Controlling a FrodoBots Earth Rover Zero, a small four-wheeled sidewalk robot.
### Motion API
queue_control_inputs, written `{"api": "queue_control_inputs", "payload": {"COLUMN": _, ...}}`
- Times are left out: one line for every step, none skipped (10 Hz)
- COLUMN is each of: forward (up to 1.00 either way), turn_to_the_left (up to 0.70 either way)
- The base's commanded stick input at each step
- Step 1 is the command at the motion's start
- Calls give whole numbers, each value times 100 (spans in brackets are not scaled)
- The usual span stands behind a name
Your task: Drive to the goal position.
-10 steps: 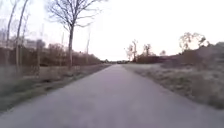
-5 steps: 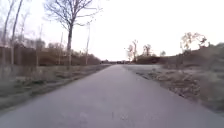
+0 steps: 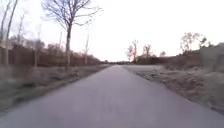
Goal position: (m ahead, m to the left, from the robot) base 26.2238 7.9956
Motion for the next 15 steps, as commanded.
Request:
{"api": "queue_control_inputs", "payload": {"forward": 100, "turn_to_the_left": 1}}
{"api": "queue_control_inputs", "payload": {"forward": 100, "turn_to_the_left": 1}}
{"api": "queue_control_inputs", "payload": {"forward": 100, "turn_to_the_left": 1}}
{"api": "queue_control_inputs", "payload": {"forward": 100, "turn_to_the_left": 1}}
{"api": "queue_control_inputs", "payload": {"forward": 100, "turn_to_the_left": 1}}
{"api": "queue_control_inputs", "payload": {"forward": 100, "turn_to_the_left": 1}}
{"api": "queue_control_inputs", "payload": {"forward": 100, "turn_to_the_left": 1}}
{"api": "queue_control_inputs", "payload": {"forward": 100, "turn_to_the_left": 1}}
{"api": "queue_control_inputs", "payload": {"forward": 100, "turn_to_the_left": -6}}
{"api": "queue_control_inputs", "payload": {"forward": 100, "turn_to_the_left": -26}}
{"api": "queue_control_inputs", "payload": {"forward": 100, "turn_to_the_left": -25}}
{"api": "queue_control_inputs", "payload": {"forward": 100, "turn_to_the_left": -15}}
{"api": "queue_control_inputs", "payload": {"forward": 100, "turn_to_the_left": 1}}
{"api": "queue_control_inputs", "payload": {"forward": 100, "turn_to_the_left": 1}}
{"api": "queue_control_inputs", "payload": {"forward": 100, "turn_to_the_left": 1}}
